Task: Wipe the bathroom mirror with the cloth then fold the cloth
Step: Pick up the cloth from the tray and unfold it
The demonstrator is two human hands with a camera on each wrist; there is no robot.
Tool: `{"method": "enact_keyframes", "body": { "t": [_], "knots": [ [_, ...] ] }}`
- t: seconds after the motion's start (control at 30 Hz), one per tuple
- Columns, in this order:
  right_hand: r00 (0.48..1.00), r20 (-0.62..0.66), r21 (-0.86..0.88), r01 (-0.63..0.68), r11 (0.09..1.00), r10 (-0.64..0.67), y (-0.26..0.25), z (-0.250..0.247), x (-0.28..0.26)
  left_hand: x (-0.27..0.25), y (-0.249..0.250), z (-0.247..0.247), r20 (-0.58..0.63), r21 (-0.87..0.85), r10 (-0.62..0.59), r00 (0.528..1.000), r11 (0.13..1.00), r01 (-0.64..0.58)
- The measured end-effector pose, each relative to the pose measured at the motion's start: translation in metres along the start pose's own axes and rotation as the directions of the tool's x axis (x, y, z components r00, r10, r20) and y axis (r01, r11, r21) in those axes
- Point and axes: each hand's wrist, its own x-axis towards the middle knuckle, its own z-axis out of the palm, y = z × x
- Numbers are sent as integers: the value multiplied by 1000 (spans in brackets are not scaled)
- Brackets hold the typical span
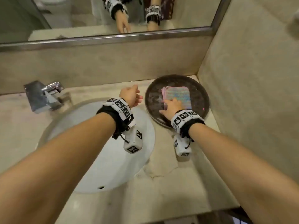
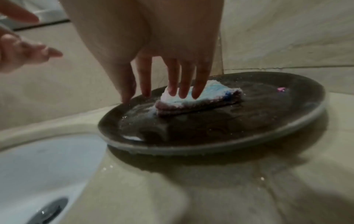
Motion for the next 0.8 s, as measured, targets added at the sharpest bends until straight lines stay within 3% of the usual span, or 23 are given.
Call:
{"method": "enact_keyframes", "body": {
  "t": [0.1,0.23,0.53,0.63,0.8],
  "knots": [
    [997,56,-164,53,985,-44,2,-2,3,4,2,-4,-43,3,-13,999,1000,13],
    [996,42,-236,82,968,-75,4,-12,4,6,5,-5,-23,10,-8,1000,1000,8],
    [986,159,-404,29,914,39,-7,-56,0,-2,29,1,62,60,81,995,995,-85],
    [1000,-15,-313,17,949,-22,-12,-78,-5,-6,41,1,89,66,107,990,991,-113],
    [967,-229,-91,91,992,-109,-29,-129,-19,-21,71,0,157,86,180,971,977,-195]
  ]
}}
